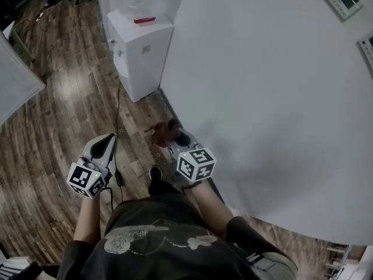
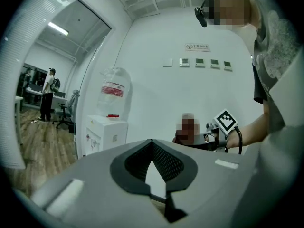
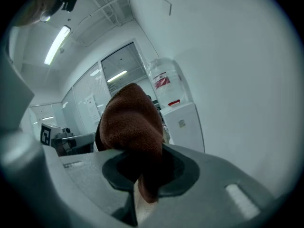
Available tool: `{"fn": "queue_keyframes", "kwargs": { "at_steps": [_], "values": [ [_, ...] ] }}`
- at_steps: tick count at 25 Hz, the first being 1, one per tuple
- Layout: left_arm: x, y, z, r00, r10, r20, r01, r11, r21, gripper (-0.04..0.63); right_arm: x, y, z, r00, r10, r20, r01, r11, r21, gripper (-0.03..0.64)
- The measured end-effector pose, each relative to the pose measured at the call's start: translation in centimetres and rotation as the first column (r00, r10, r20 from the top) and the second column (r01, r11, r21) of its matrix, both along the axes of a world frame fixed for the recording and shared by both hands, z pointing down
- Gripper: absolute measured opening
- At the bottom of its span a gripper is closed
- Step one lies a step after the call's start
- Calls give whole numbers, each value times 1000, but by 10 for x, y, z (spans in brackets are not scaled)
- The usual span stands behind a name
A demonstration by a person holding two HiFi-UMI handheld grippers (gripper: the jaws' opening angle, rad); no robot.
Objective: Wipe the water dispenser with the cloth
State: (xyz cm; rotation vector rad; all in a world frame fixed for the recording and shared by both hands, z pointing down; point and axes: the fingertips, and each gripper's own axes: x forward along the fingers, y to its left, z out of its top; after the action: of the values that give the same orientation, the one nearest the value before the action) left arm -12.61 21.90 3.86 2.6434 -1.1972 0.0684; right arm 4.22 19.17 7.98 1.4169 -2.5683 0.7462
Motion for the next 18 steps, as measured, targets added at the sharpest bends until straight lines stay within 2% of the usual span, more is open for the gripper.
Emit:
{"fn": "queue_keyframes", "kwargs": {
  "at_steps": [7,14,18],
  "values": [
    [1,-60,-17,991,-123,50,124,992,-1,16,16,-73,10,997,-79,-2,79,996,-29,58],
    [-6,-97,-1,991,-127,46,127,992,2,17,-7,-119,12,994,-111,-5,111,994,-16,58],
    [-11,-142,11,993,-114,27,114,993,9,17,-18,-162,12,996,-85,-30,85,996,1,58]
  ]
}}
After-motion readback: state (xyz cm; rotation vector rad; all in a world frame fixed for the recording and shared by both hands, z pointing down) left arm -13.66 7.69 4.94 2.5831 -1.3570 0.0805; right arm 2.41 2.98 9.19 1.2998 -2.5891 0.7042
